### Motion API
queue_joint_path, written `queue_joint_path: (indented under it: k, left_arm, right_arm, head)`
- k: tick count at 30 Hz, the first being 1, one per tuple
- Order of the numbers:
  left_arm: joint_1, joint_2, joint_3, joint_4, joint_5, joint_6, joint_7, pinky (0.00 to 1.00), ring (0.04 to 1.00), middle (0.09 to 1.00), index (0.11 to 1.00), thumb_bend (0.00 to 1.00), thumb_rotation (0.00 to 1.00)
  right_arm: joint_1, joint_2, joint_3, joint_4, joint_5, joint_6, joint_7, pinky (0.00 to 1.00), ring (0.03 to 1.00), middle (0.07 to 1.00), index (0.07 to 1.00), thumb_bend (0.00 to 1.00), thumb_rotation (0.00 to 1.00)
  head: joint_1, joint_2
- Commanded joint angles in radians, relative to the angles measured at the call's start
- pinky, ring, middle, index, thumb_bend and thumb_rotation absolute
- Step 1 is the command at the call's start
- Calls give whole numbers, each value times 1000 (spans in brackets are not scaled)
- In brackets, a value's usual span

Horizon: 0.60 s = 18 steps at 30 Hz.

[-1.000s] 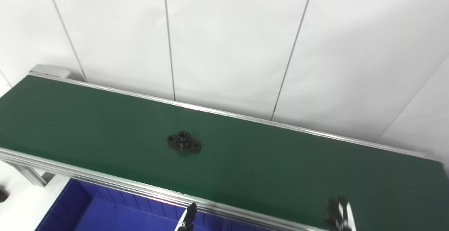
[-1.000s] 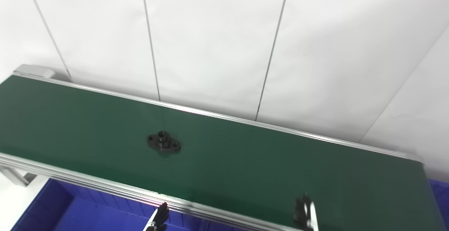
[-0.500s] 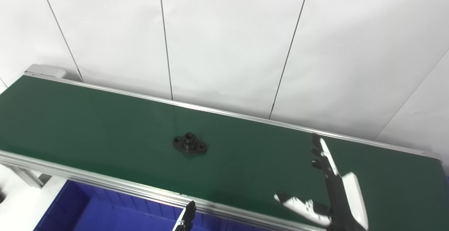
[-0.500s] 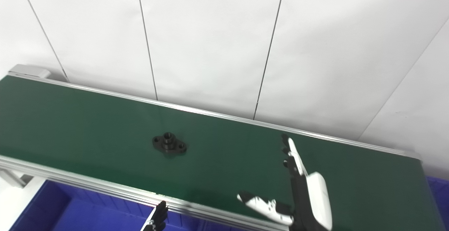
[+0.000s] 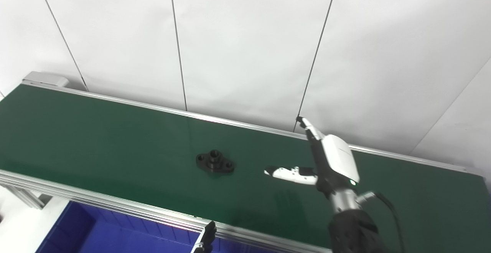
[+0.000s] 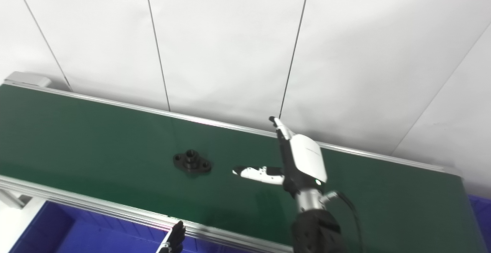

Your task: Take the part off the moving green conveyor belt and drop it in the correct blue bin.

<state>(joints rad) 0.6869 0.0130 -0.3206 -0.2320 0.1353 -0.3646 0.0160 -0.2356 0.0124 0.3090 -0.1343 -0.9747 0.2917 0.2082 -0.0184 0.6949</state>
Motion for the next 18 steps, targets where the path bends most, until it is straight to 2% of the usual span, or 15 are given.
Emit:
queue_joint_path:
  k: [1, 5, 10, 18]
  left_arm:
    - [17, -11, -9, -37, 6, -6, -6, 1000, 1000, 1000, 1000, 912, 923]
    - [19, -16, -12, -36, 19, -11, -3, 1000, 1000, 1000, 1000, 919, 933]
    - [16, -11, -23, -36, 3, -14, -12, 1000, 1000, 1000, 1000, 919, 922]
    - [21, -14, -37, -50, -13, -3, -19, 1000, 1000, 1000, 1000, 898, 902]
  right_arm:
    - [-64, -2, 23, 13, -41, 16, -8, 769, 860, 891, 928, 1000, 653]
    - [-126, -3, 47, 94, -54, 24, -18, 780, 841, 875, 918, 1000, 637]
    - [-184, 7, 67, 178, -62, 35, -28, 745, 825, 862, 919, 1000, 654]
    - [-217, 42, 100, 273, -56, 38, -70, 716, 807, 855, 911, 1000, 639]
  head:
    - [7, 3]
    - [14, 2]
    - [14, 2]
    - [27, 12]
